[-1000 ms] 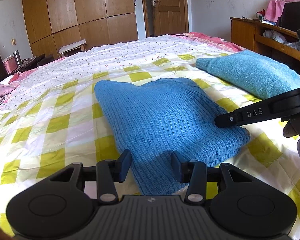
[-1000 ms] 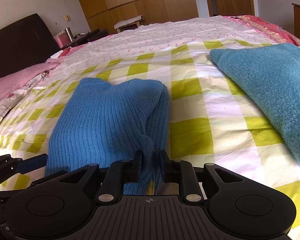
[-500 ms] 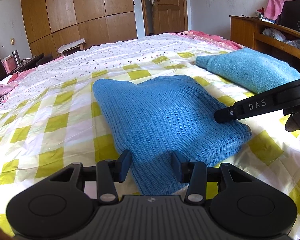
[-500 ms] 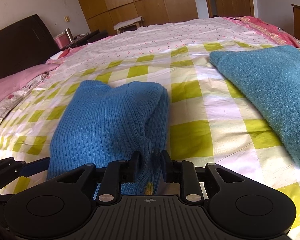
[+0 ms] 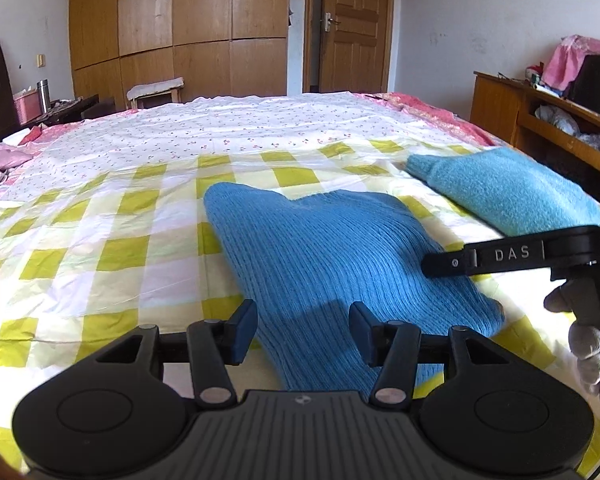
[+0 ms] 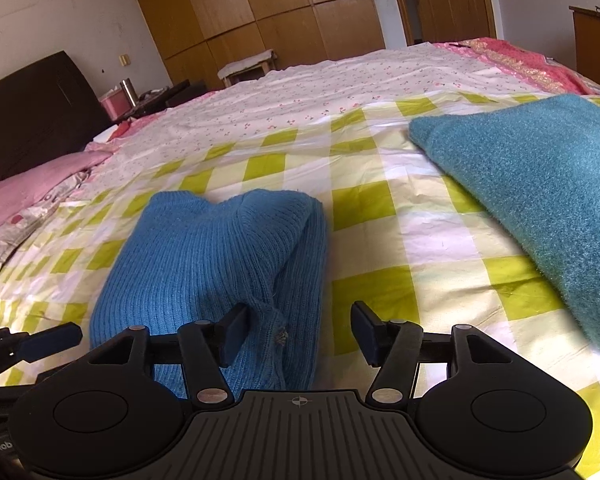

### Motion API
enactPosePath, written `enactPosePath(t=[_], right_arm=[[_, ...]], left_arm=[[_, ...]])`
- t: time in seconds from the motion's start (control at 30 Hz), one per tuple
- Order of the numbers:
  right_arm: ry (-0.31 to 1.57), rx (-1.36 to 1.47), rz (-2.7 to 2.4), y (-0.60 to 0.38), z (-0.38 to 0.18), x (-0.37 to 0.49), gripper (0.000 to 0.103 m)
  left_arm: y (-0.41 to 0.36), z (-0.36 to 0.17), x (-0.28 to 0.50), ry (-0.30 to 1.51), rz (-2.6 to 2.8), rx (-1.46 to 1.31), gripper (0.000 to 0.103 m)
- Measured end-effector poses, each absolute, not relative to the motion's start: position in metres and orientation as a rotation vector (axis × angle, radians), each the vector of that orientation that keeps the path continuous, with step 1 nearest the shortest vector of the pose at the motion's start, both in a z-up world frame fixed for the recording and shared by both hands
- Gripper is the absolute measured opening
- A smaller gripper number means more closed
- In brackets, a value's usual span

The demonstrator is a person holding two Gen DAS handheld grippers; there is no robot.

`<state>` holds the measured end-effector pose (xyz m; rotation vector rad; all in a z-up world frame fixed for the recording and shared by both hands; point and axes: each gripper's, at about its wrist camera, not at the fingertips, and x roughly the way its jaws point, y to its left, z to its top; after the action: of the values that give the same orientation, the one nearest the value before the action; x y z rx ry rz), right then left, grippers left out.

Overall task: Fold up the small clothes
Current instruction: 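Grasp the opposite side edge of the sweater with the right tool, then fold that side edge over the middle with the right tool and release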

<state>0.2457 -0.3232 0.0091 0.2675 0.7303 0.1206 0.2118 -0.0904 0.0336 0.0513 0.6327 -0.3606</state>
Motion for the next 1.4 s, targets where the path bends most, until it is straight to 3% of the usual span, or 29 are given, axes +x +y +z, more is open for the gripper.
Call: enactPosePath(t=[0.23,0.43,0.77,1.17,1.4], right_arm=[[0.748,0.414,0.185,-0.335,0.000,0.257,0.058],[0.789,0.441,0.223,-0.331,-0.012,0.259,0.060],[0.828,0.444,0.268,-0.314,-0.015,0.250,0.034],[0.898,0.403,0.278,-0.302,-0.006,0.205,0.029],[0.927,0.327,0.241,-0.304,0.005,0.160,0.032]], left_arm=[[-0.068,0.024,0.233,0.698,-0.393,-0.125,0.058],[-0.076,0.008,0.239,0.742,-0.404,-0.117,0.060],[-0.080,0.008,0.224,0.744,-0.434,-0.069,0.059],[-0.076,0.012,0.172,0.758,-0.501,-0.024,0.058],[-0.077,0.012,0.130,0.759,-0.571,0.037,0.058]])
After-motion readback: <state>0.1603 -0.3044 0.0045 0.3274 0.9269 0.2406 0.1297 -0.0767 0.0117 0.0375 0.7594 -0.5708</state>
